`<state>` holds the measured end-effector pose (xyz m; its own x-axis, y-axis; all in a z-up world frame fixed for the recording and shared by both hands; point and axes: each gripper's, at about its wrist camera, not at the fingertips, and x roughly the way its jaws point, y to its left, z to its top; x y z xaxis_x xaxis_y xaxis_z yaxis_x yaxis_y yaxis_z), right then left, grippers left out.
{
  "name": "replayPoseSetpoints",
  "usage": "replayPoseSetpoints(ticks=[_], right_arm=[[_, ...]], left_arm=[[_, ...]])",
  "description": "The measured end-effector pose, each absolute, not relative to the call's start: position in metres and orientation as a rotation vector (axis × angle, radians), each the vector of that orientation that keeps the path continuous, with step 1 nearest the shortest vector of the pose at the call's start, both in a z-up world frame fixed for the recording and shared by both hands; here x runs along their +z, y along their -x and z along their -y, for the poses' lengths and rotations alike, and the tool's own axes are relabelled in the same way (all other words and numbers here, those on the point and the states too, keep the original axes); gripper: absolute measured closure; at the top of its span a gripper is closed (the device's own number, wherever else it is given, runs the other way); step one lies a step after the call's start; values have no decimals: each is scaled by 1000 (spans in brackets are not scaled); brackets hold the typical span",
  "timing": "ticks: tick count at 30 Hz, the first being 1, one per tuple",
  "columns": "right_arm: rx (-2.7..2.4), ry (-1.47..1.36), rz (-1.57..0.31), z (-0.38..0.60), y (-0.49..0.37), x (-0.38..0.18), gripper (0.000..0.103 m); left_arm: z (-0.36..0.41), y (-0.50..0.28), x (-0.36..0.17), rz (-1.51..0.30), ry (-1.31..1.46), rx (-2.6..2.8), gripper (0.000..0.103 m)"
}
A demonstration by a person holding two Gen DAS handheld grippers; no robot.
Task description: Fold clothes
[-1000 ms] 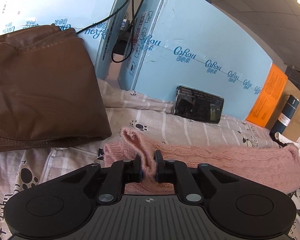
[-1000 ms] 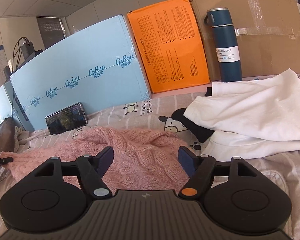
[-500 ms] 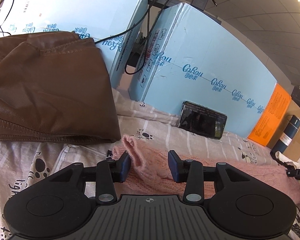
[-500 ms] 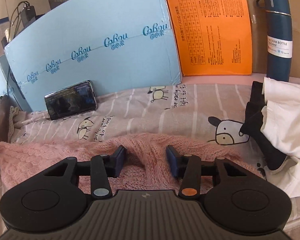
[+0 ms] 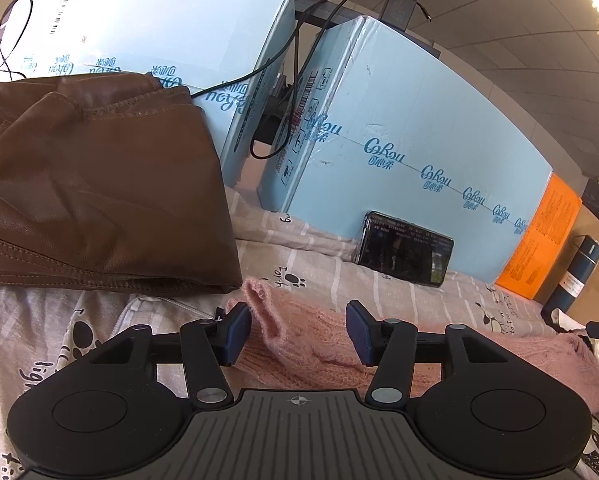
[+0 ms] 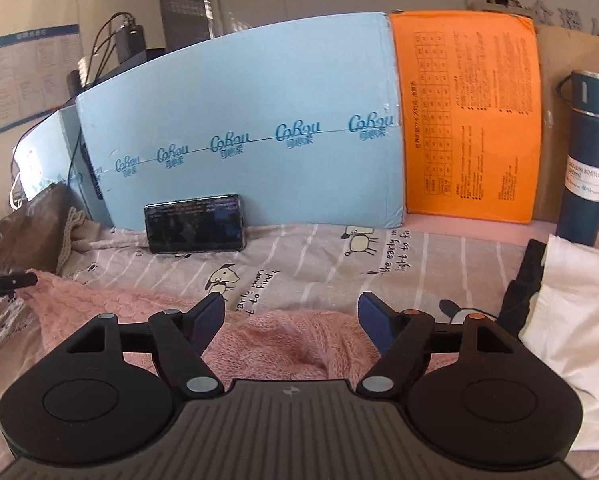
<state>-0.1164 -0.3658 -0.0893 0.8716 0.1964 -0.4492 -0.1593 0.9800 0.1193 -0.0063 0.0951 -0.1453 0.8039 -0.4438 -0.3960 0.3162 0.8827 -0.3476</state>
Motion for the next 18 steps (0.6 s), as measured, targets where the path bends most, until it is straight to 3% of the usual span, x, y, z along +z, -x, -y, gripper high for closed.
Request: replayPoseSetpoints(ticks=[3, 5, 7, 9, 11, 18], right_arm=[[298, -3, -513, 352, 104, -90, 37], [330, 17, -565, 347, 92, -97, 56], [347, 28, -611, 345, 83, -107, 62], [370, -3, -621, 348, 81, -115, 70], [393, -35, -609, 350, 83, -118, 79], [446, -62, -602, 354, 86, -117, 78]], left_arm=[[-94, 6, -146, -492, 265, -415, 52], [-93, 5, -146, -494, 259, -414, 53], [-92, 4, -146, -500, 257, -417, 67], [-92, 3, -147, -506, 256, -426, 72], [-91, 3, -148, -507, 254, -445, 85], [-90, 2, -149, -509, 255, -447, 87]])
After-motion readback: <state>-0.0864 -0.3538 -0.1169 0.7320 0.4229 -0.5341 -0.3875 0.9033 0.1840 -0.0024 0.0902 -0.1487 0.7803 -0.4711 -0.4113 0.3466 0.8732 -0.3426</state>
